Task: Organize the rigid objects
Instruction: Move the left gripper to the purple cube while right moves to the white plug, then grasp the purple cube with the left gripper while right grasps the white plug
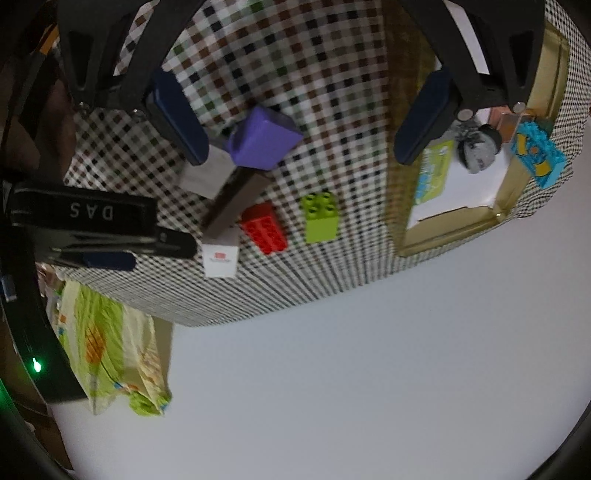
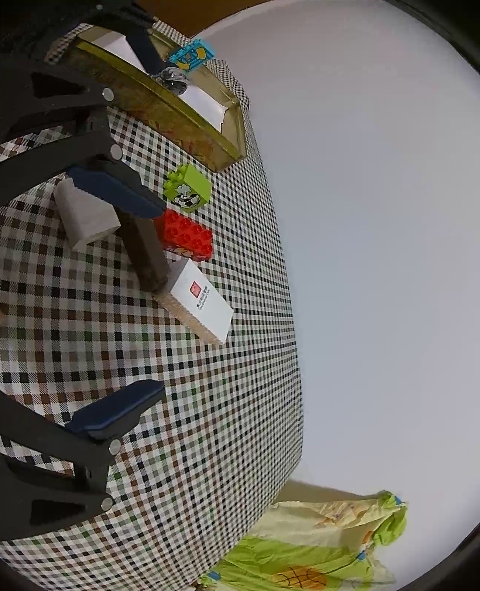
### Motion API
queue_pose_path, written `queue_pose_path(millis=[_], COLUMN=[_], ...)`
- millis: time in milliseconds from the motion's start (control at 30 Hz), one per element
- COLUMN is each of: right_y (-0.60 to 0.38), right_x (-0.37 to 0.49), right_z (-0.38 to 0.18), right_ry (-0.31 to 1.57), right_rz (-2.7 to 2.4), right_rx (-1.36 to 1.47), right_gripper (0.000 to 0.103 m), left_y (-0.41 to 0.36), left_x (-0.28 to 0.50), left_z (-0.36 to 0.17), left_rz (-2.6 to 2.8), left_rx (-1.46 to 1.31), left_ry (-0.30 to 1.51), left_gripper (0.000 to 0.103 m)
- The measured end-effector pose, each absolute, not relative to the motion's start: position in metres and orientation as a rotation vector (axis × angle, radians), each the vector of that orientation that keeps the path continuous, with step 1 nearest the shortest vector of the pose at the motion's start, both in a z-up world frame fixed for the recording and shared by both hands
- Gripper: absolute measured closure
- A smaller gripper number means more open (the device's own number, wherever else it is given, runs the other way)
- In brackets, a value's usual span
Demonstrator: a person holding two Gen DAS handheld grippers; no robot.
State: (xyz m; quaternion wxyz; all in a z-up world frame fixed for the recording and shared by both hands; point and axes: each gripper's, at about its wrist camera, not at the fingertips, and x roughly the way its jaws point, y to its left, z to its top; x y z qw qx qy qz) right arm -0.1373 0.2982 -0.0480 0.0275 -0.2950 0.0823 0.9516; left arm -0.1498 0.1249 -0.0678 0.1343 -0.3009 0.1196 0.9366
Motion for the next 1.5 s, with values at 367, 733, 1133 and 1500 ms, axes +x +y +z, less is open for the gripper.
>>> queue_pose_path(millis=[367, 733, 1133, 1500], right_y=[0.299, 0.285, 0.259, 0.255], right_x=[-0.137, -0.140, -0.152, -0.152], right_z=[-0.049, -0.049, -0.061, -0.066], right_ry=[0.262, 0.170, -0.003, -0.061], right_rz=[2.934, 2.986, 3.052, 3.019], right_rx=[-0.925, -0.966, -1.207, -1.289], right_gripper=[0.012, 0.012, 0.012, 0.053], left_y=[0.129, 0.112, 0.094, 0.088], left_x=[-0.169, -0.157, -0.156, -0.156], left_z=[-0.082, -0.068, -0.062, -0.062], left_rz=[2.569, 2.687, 2.796, 2.769], left_rx=[-1.038, -0.908, -0.850, -0.844], left_ry=[0.296, 0.226, 0.121, 0.062], left_gripper=[0.080, 0.096, 0.096, 0.095])
